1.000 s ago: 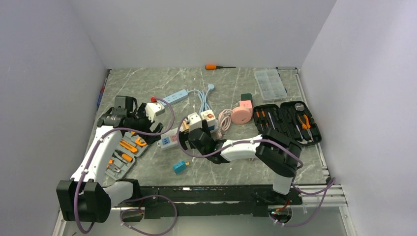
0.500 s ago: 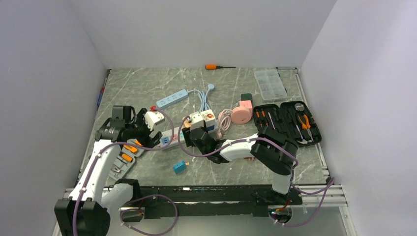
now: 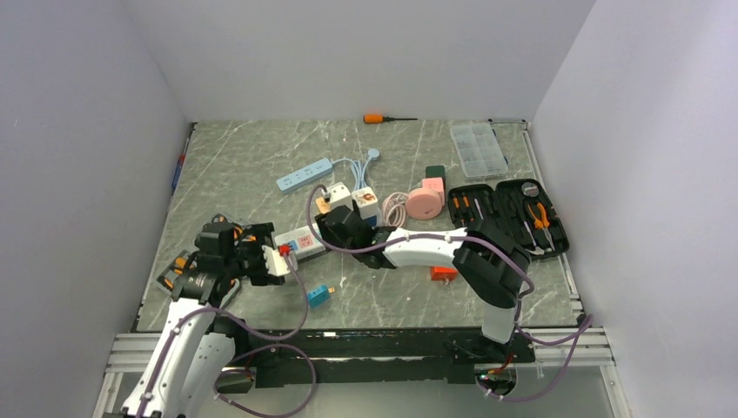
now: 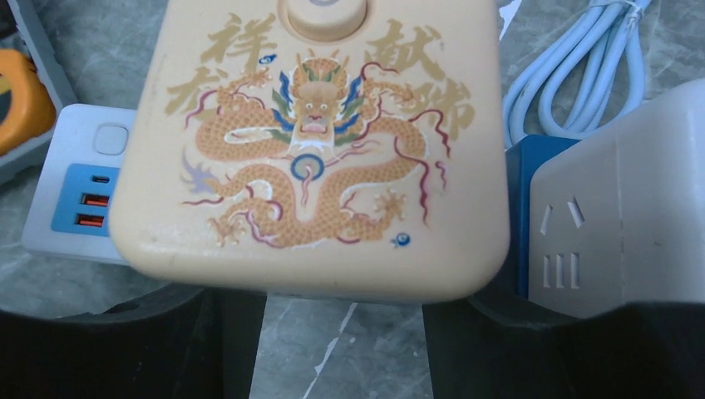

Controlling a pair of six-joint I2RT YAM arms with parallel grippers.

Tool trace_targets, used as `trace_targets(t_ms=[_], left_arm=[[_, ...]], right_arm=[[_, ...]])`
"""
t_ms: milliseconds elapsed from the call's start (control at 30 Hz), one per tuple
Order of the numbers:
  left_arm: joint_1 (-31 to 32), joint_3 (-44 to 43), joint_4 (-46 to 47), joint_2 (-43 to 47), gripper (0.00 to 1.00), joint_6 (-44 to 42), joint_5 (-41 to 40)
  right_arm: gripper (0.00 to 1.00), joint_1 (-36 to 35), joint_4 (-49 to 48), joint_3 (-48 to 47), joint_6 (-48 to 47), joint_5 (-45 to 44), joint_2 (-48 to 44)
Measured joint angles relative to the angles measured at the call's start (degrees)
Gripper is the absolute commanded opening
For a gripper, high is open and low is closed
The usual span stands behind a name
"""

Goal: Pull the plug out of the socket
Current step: Remove the plug from the socket.

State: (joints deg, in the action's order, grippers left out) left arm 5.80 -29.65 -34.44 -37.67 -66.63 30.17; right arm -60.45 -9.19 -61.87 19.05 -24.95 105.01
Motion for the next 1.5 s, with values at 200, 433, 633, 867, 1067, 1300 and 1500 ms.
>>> trace_targets(t_ms=[200, 433, 633, 867, 1067, 1300, 1500], left_arm=[[1.95, 5.03, 2.82, 5.84, 0.99, -9.42, 0.02], [4.85, 7.30, 3.72, 6.14, 0.99, -10.56, 0.00], [5.33, 10.47, 9.18, 6.36, 1.00, -11.28, -0.61], [5.68, 15.80, 21.92, 8.07, 0.84, -12.09, -3.63], [6.27, 16.39, 24.26, 9.79, 0.23, -15.47, -4.26], [8.22, 20.68, 27.45, 11.96, 0.00, -24.68, -5.16], [9.73, 22.64, 30.40, 11.58, 0.00, -30.12, -7.39]], right_arm=[[0.00, 1.33, 5.09, -3.87, 1.68, 2.99, -0.59], [0.00, 1.31, 6.16, -3.87, 2.64, 4.44, -3.43], [0.00, 1.33, 5.90, -3.10, 4.98, 5.38, -7.21], [0.00, 1.36, 5.01, -1.51, 6.56, 6.64, -8.61], [0.00, 1.51, 4.15, -0.28, 8.00, 7.54, -8.61], [0.00, 1.90, 3.58, 0.20, 8.46, 7.50, -8.61], [0.00, 2.89, 1.75, 1.97, 9.40, 7.56, -9.03]])
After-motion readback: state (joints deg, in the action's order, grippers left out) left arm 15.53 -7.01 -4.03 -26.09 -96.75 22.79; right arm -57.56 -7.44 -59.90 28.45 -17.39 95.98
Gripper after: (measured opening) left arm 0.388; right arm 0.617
